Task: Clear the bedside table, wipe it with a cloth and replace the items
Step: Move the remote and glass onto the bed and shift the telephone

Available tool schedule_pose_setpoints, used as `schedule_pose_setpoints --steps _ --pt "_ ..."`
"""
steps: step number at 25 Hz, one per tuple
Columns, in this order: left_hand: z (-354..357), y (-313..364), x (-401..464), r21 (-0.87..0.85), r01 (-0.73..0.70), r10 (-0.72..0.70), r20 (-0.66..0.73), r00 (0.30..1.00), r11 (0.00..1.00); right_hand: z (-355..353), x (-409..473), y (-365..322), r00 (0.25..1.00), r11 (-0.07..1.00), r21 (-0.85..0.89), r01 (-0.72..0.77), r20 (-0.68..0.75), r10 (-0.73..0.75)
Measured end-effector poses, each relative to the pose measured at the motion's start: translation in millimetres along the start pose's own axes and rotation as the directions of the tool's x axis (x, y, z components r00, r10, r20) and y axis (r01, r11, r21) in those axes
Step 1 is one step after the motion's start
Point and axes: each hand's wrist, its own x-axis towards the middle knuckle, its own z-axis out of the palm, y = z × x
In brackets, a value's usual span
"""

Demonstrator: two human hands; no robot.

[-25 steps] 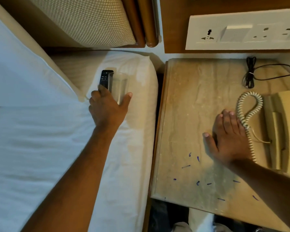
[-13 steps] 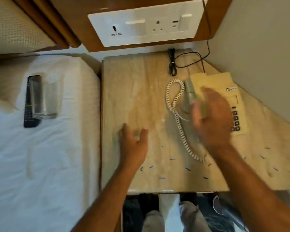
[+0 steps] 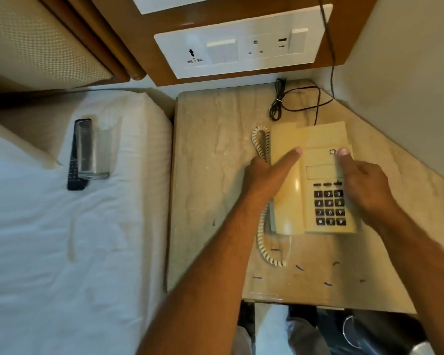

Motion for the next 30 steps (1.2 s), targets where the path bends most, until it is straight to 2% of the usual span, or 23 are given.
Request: schedule_pose_setpoints --steps 2,6,8,10,12,14,16,19,21,23,24,25,27,28,29,30 --pt "-51 -14 -20 -0.124 0.011 -0.014 -0.028 0.999 0.992 33 -33 -16 0.999 0.998 0.041 0.043 0.028 -0.044" --pt "-172 -57 -66 -0.146 -0.044 0.009 -0.235 0.972 0.988 133 -109 -52 0.973 0.983 0.124 0.135 0.169 -0.155" --pt "-244 -77 -85 -0.097 0.032 -0.065 -0.353 0.933 0.995 191 -153 -74 0.942 0.982 0.13 0.134 0.29 -0.167" --pt "-310 -91 -97 -0.032 0.062 -0.07 -0.442 0.894 0.998 247 -186 -96 0.898 0.981 0.123 0.152 0.398 -0.189" --pt "-361 -104 -98 0.019 0.085 -0.059 -0.57 0.819 0.996 296 -206 -117 0.848 0.976 0.094 0.195 0.484 -0.216" --pt "-398 -117 -86 0.096 0.089 -0.011 -0.621 0.784 0.991 332 -219 -130 0.835 0.961 0.021 0.274 0.49 -0.249" --pt "-418 -132 -69 0.164 0.131 -0.009 -0.594 0.805 0.978 353 -229 -134 0.838 0.942 -0.029 0.335 0.466 -0.283" --pt "-391 -162 -65 0.324 0.222 0.021 -0.604 0.797 0.92 354 -234 -126 0.833 0.916 -0.011 0.401 0.42 -0.36" --pt "-341 -168 -87 0.47 0.07 0.27 -0.616 0.74 0.88 332 -239 -107 0.822 0.886 0.021 0.463 0.365 -0.438" --pt "-293 -165 -117 0.619 -0.096 0.529 -0.569 0.629 0.78 298 -246 -65 0.822 0.863 0.025 0.504 0.291 -0.489" --pt "-271 -161 -125 0.682 -0.159 0.625 -0.518 0.584 0.714 276 -251 -35 0.84 0.875 -0.011 0.485 0.283 -0.462" --pt "-246 -165 -130 0.733 -0.218 0.69 -0.433 0.581 0.644 250 -253 0 0.865 0.891 -0.089 0.446 0.301 -0.403" --pt "-197 -185 -131 0.755 -0.325 0.676 -0.204 0.708 0.569 203 -250 72 0.913 0.88 -0.359 0.31 0.372 -0.169" --pt "-174 -191 -129 0.764 -0.35 0.641 -0.106 0.76 0.542 185 -244 100 0.921 0.812 -0.537 0.23 0.389 -0.003" --pt "-154 -198 -126 0.785 -0.348 0.6 -0.038 0.799 0.513 172 -236 123 0.916 0.692 -0.696 0.193 0.381 0.128" --pt "-138 -203 -121 0.807 -0.321 0.558 -0.013 0.83 0.496 165 -226 140 0.907 0.573 -0.796 0.194 0.369 0.205"
